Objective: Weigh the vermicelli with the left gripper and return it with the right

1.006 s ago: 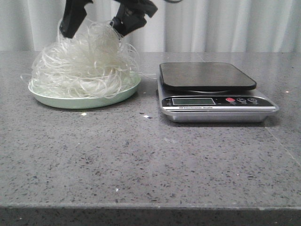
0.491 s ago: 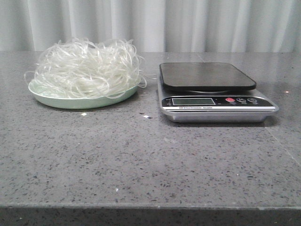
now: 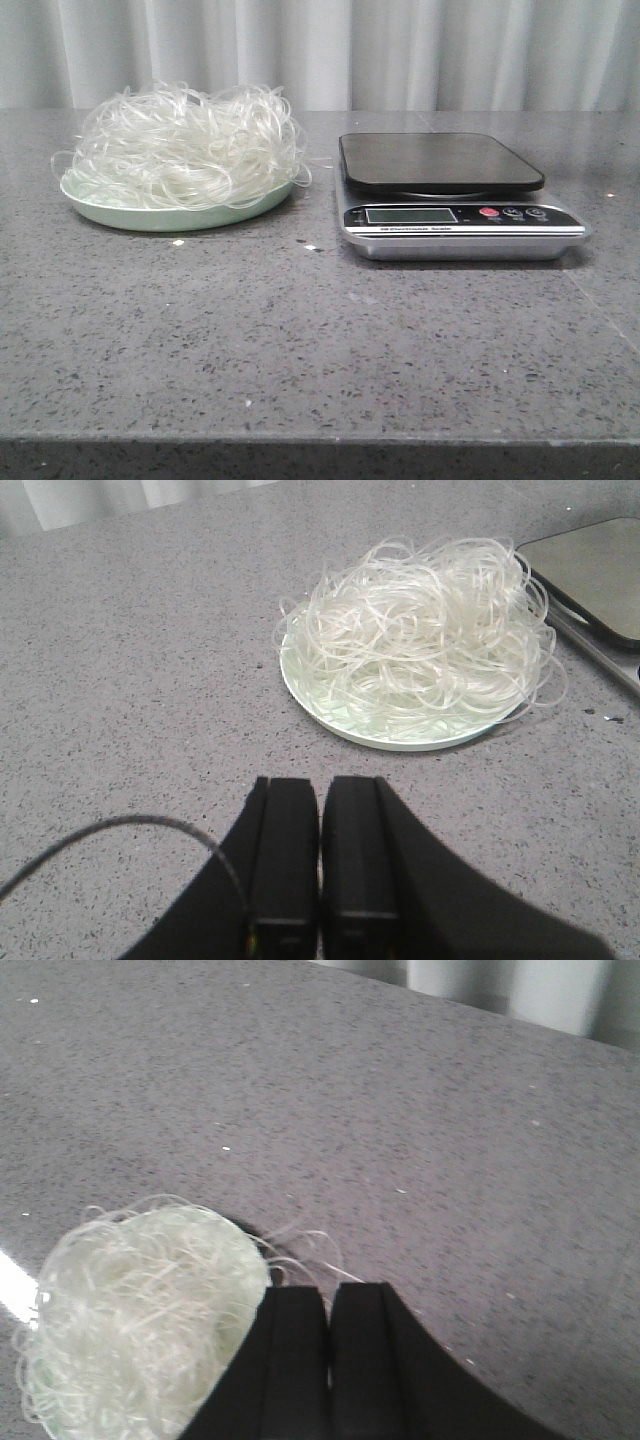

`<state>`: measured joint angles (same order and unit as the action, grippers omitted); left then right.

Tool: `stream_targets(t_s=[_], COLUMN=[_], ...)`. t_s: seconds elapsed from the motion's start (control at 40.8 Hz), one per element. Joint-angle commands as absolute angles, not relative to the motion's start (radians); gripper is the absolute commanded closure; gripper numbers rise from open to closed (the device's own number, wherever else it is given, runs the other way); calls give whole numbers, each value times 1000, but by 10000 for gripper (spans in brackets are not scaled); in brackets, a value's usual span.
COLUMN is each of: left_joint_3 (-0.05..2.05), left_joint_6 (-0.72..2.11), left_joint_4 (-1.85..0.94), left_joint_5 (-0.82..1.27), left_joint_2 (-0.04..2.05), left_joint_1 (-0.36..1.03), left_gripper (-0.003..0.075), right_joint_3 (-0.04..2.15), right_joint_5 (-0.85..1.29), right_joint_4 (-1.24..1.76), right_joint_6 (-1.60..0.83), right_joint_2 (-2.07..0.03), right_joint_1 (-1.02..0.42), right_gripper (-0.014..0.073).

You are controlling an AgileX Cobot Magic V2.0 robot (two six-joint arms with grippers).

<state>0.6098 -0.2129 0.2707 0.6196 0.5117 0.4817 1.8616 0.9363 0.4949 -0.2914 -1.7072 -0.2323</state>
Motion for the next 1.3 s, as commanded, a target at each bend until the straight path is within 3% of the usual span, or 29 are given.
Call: stream_targets(t_s=[0.0,0.319,0.589,0.883,1.276], left_joint_3=[637,637,639,639,639], left_joint_6=[-221,-224,-259,-527,-466], left_joint_4=[280,280,294,513,545], left_joint_5=[553,553,549,551,506], left_joint_2=[514,514,514,514,513], left_joint_1=[483,483,483,483,483], left_gripper=[583,583,583,583,583], right_joint_3=[1894,1810,1352,901,549], right_joint_5=[910,825,481,224,119], right_joint_4=[501,227,144,144,144], right_joint_6=[-297,-149,-115,-115,-115], right_joint_2=[-1653,-1549,-1280,-968,-566], right_joint_1=[-190,-120,-115,-115,-115], right_gripper=[443,443,443,443,443])
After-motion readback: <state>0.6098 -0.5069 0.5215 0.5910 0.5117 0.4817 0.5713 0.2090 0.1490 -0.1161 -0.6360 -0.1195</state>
